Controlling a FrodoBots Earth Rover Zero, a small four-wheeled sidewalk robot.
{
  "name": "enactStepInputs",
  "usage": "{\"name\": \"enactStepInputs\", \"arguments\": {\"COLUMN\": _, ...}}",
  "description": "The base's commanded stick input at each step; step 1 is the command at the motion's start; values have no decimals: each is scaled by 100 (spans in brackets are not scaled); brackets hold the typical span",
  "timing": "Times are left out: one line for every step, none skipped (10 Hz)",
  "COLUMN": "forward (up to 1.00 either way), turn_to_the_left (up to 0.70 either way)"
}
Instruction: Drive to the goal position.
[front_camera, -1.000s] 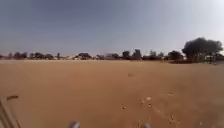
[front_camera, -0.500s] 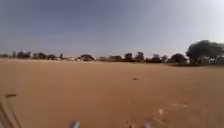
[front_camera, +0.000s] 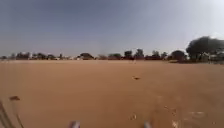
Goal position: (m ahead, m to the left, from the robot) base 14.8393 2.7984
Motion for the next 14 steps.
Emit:
{"name": "enactStepInputs", "arguments": {"forward": 70, "turn_to_the_left": 0}}
{"name": "enactStepInputs", "arguments": {"forward": 70, "turn_to_the_left": 0}}
{"name": "enactStepInputs", "arguments": {"forward": 70, "turn_to_the_left": 0}}
{"name": "enactStepInputs", "arguments": {"forward": 70, "turn_to_the_left": 0}}
{"name": "enactStepInputs", "arguments": {"forward": 70, "turn_to_the_left": 0}}
{"name": "enactStepInputs", "arguments": {"forward": 70, "turn_to_the_left": -1}}
{"name": "enactStepInputs", "arguments": {"forward": 70, "turn_to_the_left": -17}}
{"name": "enactStepInputs", "arguments": {"forward": 70, "turn_to_the_left": -33}}
{"name": "enactStepInputs", "arguments": {"forward": 70, "turn_to_the_left": -34}}
{"name": "enactStepInputs", "arguments": {"forward": 70, "turn_to_the_left": -35}}
{"name": "enactStepInputs", "arguments": {"forward": 70, "turn_to_the_left": 0}}
{"name": "enactStepInputs", "arguments": {"forward": 70, "turn_to_the_left": 0}}
{"name": "enactStepInputs", "arguments": {"forward": 70, "turn_to_the_left": 0}}
{"name": "enactStepInputs", "arguments": {"forward": 70, "turn_to_the_left": 0}}
